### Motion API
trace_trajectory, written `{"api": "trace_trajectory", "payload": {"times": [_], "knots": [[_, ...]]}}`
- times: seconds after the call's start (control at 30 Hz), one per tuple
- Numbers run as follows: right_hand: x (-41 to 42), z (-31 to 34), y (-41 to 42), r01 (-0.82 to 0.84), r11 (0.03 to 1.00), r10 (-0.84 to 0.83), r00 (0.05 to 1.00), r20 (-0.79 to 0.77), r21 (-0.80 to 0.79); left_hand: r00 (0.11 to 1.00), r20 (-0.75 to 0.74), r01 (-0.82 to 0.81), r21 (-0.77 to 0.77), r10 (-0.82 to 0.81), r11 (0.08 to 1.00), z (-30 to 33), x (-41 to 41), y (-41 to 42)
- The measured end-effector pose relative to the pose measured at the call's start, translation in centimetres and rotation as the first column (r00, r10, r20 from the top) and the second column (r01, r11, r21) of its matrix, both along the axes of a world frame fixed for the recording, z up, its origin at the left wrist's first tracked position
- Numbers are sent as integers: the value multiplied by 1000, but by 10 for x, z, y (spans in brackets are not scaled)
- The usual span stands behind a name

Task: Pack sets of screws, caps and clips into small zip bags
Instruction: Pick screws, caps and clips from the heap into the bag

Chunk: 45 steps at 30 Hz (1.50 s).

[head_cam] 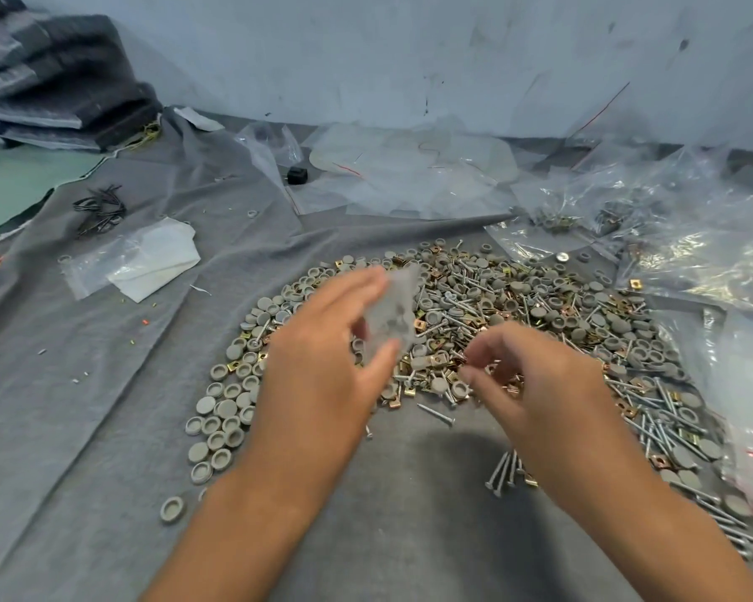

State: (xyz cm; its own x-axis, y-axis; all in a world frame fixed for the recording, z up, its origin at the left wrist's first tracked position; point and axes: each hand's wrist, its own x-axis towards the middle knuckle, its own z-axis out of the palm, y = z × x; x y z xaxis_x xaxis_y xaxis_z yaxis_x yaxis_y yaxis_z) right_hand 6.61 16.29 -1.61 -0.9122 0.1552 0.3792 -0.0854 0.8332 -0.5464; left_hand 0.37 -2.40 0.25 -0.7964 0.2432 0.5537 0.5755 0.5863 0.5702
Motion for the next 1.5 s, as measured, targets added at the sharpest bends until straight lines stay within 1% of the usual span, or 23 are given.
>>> {"api": "trace_trajectory", "payload": {"times": [0.03,0.07,0.1,0.13,0.23,0.33,0.37,0.47,0.53,0.63,0.7,0.9,0.97,1.1,1.2,1.23,1.33,1.43,1.47,1.5], "knots": [[-1,-6,2,8,998,-15,992,123,61,998,-31,-59,52,61,997,2,-2,-3],[-2,-13,2,-5,992,-22,977,214,124,993,-53,-101,89,106,991,4,-4,-5],[-3,-19,0,-33,984,-16,961,277,173,990,-66,-120,105,127,987,4,-5,-7],[-4,-24,-4,-61,977,-5,952,307,207,989,-70,-120,100,127,988,4,-6,-8],[-5,-27,-11,-105,941,12,960,279,322,994,-46,-98,40,100,994,0,-8,-10],[-1,-28,-12,-131,933,31,957,288,336,997,-29,-71,-6,71,997,-3,-9,-10],[1,-29,-12,-147,939,54,956,289,312,998,-28,-63,-18,63,998,-3,-9,-11],[1,-27,-22,-191,972,149,949,278,133,999,-20,-46,-39,45,998,-1,-9,-12],[1,-26,-34,-227,972,206,944,258,54,999,-13,-40,-43,39,998,-1,-9,-12],[2,-32,-53,-259,966,251,937,244,1,999,-1,-45,-53,45,998,0,-9,-12],[2,-38,-64,-260,966,254,939,230,-5,999,0,-46,-56,46,997,0,-10,-13],[-1,-47,-83,-205,965,176,969,171,166,999,2,-47,-51,48,998,-1,-10,-13],[-4,-48,-84,-176,967,139,971,196,185,999,6,-45,-50,46,998,-1,-11,-13],[-4,-47,-78,-121,950,56,973,225,287,999,14,-48,-44,49,998,0,-11,-16],[0,-41,-67,-138,944,64,967,245,299,999,15,-40,-54,40,998,0,-11,-16],[2,-39,-62,-155,950,92,968,232,270,999,17,-34,-62,35,998,0,-11,-15],[3,-20,-43,-203,975,187,969,159,92,1000,21,-19,-91,21,996,-1,-11,-14],[8,14,-27,-244,957,246,969,-8,-158,1000,14,3,-116,-2,993,-2,-9,-12],[9,23,-24,-265,942,258,964,-61,-205,1000,8,19,-129,-18,991,-3,-8,-10],[9,29,-22,-280,935,266,960,-93,-217,999,0,37,-146,-37,989,-4,-7,-8]]}}
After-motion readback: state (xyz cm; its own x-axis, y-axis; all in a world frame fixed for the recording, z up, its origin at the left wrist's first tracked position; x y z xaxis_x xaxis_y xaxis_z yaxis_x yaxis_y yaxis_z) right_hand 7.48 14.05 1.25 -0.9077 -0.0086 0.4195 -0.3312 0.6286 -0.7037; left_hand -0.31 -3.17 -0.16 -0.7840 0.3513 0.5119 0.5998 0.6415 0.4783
